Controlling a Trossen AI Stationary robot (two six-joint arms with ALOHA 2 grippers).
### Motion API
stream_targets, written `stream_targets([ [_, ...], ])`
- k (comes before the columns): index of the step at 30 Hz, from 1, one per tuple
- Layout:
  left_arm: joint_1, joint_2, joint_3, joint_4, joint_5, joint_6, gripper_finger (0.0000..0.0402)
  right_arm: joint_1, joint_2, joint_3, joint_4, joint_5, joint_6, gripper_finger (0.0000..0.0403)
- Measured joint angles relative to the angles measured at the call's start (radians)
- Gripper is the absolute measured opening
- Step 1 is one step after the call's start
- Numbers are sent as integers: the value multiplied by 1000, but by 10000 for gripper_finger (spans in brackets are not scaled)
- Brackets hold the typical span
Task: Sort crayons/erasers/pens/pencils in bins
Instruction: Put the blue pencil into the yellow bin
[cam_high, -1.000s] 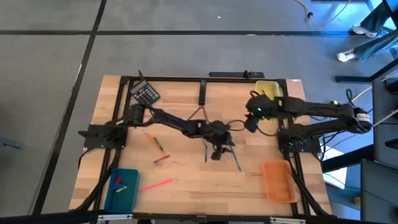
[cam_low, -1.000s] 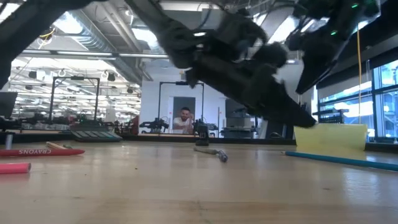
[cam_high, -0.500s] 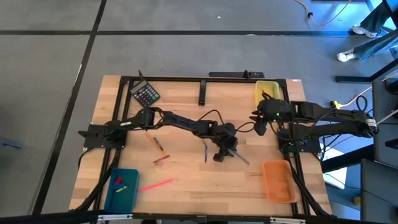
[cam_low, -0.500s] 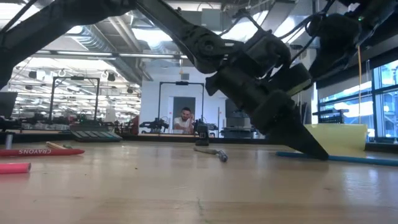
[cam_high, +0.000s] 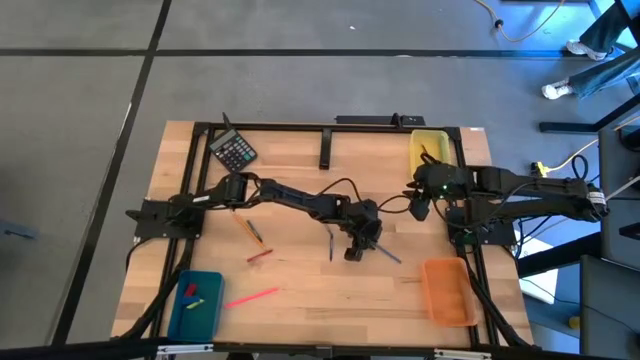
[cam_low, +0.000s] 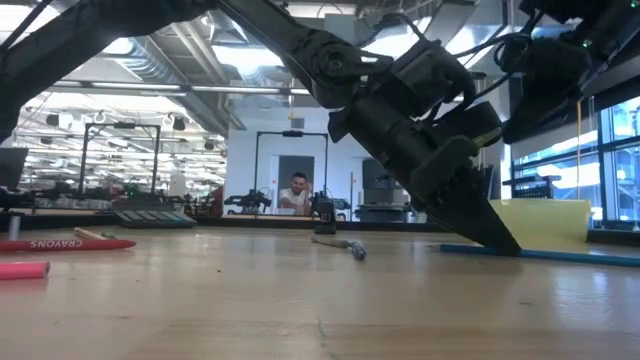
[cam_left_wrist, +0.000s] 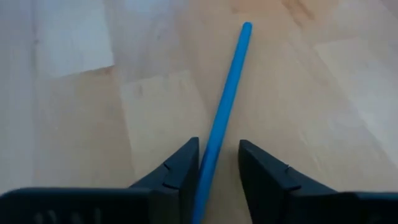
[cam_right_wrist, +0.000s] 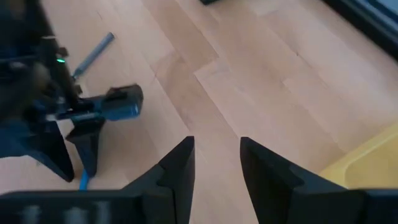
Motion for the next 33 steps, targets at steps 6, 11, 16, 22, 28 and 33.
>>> stream_targets([
  [6,4,-2,-1,-31,-54,0,42,0,-15,1,1,-2,11,131],
  [11,2,-20,-3,-60,-160,-31,6,0,-22,3,17,-3,36,131],
  [16,-3,-64,-11,-92,-271,-82,10,0,-21,-4,-5,-32,86,131],
  [22,-26,-167,-14,-141,-458,-83,3,14,-19,-79,34,-174,101,131],
  [28,-54,-254,-11,-196,-455,-75,7,55,-17,-115,211,-212,41,131],
  [33,-82,-321,-9,-255,-446,61,3,97,24,-138,361,-268,21,131],
])
